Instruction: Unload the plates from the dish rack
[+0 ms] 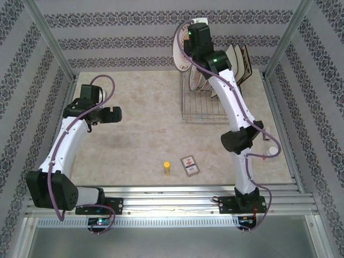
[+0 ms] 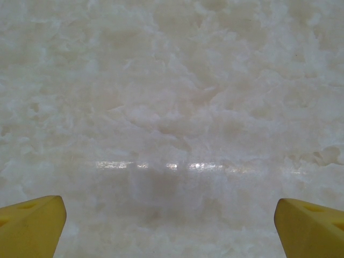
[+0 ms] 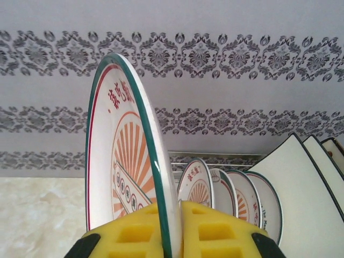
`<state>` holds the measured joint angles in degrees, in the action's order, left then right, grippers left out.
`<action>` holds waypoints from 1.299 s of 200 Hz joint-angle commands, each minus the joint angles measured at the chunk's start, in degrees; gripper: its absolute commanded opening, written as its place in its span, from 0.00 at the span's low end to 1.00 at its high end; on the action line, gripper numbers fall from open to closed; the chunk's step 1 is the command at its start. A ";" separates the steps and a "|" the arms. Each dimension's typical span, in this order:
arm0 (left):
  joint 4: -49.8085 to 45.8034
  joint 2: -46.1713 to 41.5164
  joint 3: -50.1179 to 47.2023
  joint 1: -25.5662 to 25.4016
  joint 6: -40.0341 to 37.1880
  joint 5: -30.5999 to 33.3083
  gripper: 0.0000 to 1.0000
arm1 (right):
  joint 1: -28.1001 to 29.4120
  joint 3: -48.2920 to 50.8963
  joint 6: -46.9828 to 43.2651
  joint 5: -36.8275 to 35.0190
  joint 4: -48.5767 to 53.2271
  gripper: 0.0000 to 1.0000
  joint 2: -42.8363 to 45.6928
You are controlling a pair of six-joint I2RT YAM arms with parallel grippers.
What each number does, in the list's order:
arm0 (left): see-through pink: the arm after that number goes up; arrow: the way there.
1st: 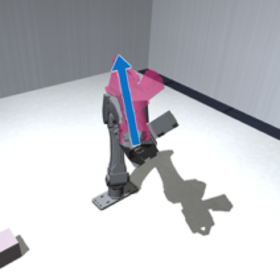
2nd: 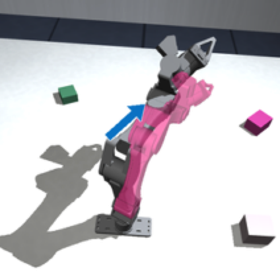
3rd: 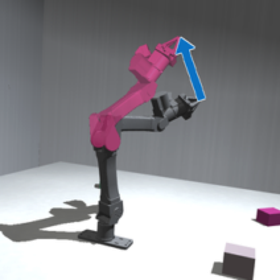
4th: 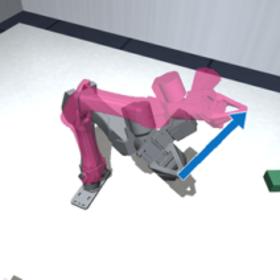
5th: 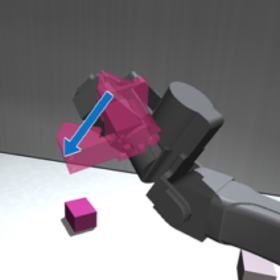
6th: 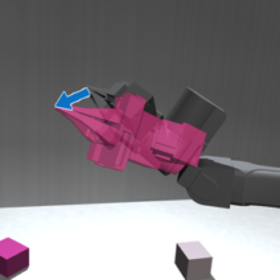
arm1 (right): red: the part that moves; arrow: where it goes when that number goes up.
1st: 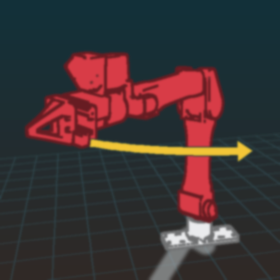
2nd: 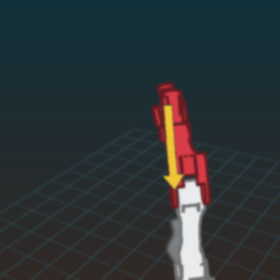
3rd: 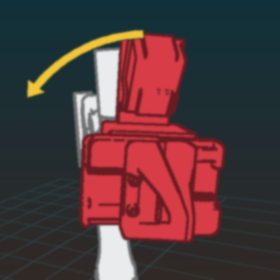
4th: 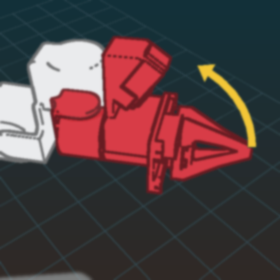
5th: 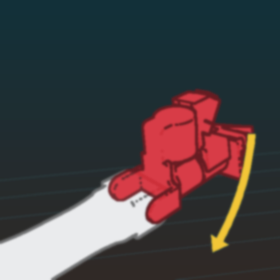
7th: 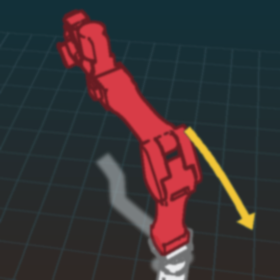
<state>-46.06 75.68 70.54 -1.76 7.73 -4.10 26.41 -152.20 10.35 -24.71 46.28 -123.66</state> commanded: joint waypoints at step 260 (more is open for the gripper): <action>45.23 11.20 -3.23 0.49 22.16 -45.38 0.92 | -8.36 72.75 46.97 73.05 -77.62 0.00 12.91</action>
<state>-12.36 85.34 67.72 -1.76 23.03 -45.01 16.91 -76.66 56.77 46.17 -27.73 -110.96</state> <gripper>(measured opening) 0.948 0.103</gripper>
